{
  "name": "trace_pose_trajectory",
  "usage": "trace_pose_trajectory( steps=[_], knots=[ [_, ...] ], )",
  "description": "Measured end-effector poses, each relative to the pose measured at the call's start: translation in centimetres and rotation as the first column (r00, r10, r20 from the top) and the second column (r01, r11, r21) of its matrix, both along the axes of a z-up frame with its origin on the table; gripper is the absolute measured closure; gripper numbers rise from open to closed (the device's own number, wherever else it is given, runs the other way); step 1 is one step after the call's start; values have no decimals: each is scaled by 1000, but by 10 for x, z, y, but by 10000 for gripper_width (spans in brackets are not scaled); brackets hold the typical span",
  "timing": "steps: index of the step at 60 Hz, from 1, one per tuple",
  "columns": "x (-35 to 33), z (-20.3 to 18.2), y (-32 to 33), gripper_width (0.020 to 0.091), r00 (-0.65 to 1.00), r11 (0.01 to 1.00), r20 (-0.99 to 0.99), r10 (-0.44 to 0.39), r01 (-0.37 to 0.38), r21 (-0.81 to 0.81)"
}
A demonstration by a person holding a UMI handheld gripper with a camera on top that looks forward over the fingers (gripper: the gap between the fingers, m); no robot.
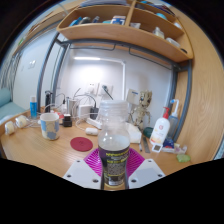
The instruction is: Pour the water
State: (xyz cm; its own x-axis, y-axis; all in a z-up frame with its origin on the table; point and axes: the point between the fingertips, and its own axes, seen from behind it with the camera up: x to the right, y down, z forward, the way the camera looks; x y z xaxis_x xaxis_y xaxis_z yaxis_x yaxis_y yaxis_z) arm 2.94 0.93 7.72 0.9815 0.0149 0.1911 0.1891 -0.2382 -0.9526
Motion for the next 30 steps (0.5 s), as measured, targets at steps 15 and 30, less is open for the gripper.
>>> trace_pose_trajectory(
  steps=[15, 30],
  knots=[
    [-23, 55, 68, 833, 749, 998, 662, 18, -58, 39],
    [-99, 97, 124, 835, 121, 976, 993, -2, -215, 28]
  ],
)
